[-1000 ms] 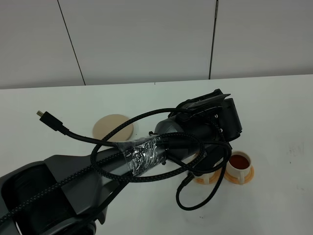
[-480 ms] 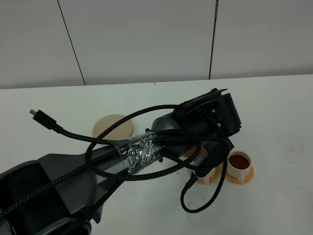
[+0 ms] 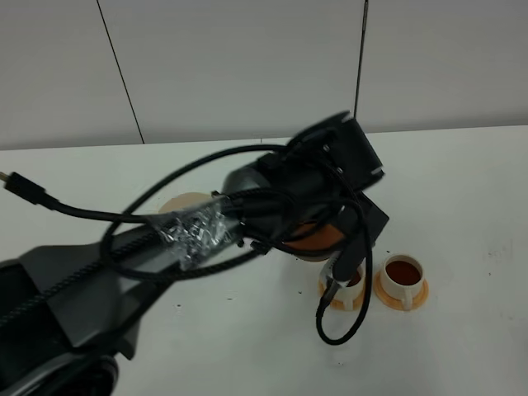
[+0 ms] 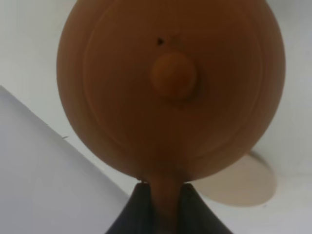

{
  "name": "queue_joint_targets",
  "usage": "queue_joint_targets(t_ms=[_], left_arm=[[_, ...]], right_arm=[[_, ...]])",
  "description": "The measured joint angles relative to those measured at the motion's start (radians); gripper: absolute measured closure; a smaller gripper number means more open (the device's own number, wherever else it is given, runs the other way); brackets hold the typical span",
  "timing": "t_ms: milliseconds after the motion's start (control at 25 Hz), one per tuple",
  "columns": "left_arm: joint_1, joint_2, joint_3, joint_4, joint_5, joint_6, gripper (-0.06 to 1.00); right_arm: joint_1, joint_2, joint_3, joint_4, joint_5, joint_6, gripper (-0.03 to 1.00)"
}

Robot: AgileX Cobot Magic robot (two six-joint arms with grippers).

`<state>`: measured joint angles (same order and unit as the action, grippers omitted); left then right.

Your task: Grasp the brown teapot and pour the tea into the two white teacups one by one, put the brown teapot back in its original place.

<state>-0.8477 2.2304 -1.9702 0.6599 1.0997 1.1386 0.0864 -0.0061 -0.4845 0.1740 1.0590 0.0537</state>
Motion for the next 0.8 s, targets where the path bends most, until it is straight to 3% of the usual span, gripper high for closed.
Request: queue_joint_targets(t_ms=[520, 800], left_arm=[[0.148, -0.025, 0.0, -0.314, 0.082, -0.088, 0.78], [0.23, 0.033, 0.0, -0.408, 0.08, -0.092, 0.78]], right_arm=[[0.0, 0.0, 0.0, 0.0, 0.0, 0.0, 0.73], [0.0, 0.0, 0.0, 0.0, 0.0, 0.0, 0.73]])
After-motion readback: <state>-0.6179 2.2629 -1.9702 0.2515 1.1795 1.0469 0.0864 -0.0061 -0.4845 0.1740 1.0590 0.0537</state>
